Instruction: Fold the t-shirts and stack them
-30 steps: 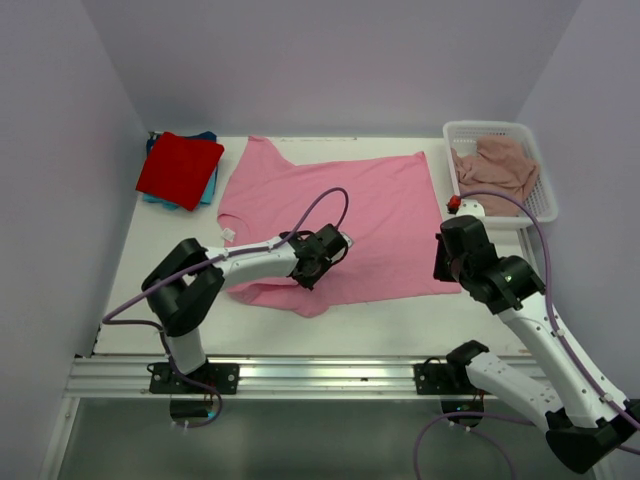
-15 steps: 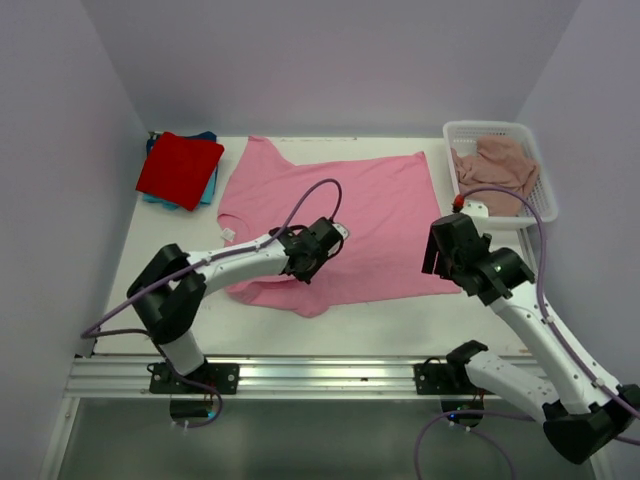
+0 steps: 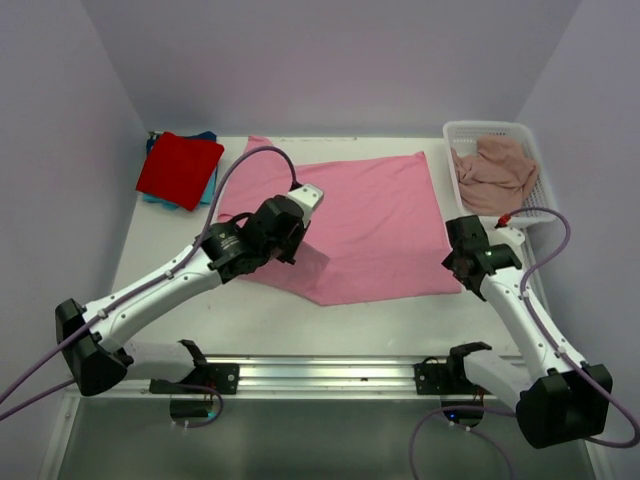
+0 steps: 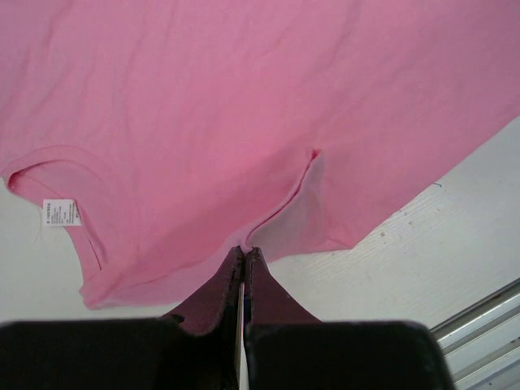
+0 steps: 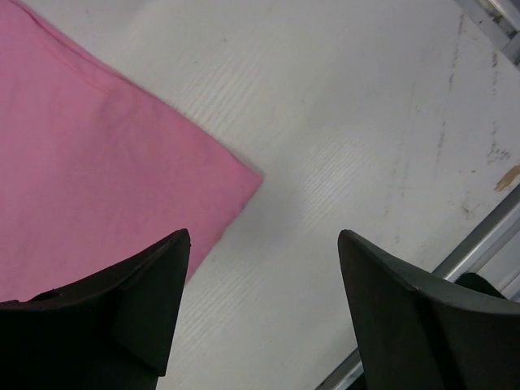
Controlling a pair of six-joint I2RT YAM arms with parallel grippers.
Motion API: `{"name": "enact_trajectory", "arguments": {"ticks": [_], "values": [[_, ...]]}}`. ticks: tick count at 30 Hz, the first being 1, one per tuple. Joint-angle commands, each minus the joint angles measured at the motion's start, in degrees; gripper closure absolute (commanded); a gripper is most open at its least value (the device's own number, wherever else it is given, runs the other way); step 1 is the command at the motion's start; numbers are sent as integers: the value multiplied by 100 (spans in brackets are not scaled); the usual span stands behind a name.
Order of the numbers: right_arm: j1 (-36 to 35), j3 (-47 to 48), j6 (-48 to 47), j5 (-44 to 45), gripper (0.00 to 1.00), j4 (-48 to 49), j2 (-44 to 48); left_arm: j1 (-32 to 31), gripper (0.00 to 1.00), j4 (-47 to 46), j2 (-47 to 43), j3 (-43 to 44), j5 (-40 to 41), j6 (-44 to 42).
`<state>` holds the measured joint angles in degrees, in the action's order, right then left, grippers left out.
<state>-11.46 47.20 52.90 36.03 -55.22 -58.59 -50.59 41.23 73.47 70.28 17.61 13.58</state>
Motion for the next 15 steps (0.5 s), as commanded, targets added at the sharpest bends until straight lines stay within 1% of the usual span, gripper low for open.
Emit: {"name": "enact_trajectory", "arguments": {"ticks": [1, 2, 6, 7, 10, 15], "values": [[100, -219, 668, -332, 23, 704, -47, 31, 100, 201, -341, -58, 68, 136], [222, -298, 677, -525, 23, 819, -108, 31, 100, 192, -377, -154, 50, 118], [715, -755, 572, -1990, 25, 1758, -530, 58, 100, 78, -527, -348, -29, 92], [777, -895, 589, -2099, 27, 1830, -627, 58, 100, 60, -579, -383, -116, 83], [856, -1002, 712, -1996, 29, 1892, -751, 75, 100, -19, -693, -533, -213, 74], [1032, -1055, 853, -1661, 41, 1875, -601, 181, 100, -185, -887, -761, -328, 57]]}}
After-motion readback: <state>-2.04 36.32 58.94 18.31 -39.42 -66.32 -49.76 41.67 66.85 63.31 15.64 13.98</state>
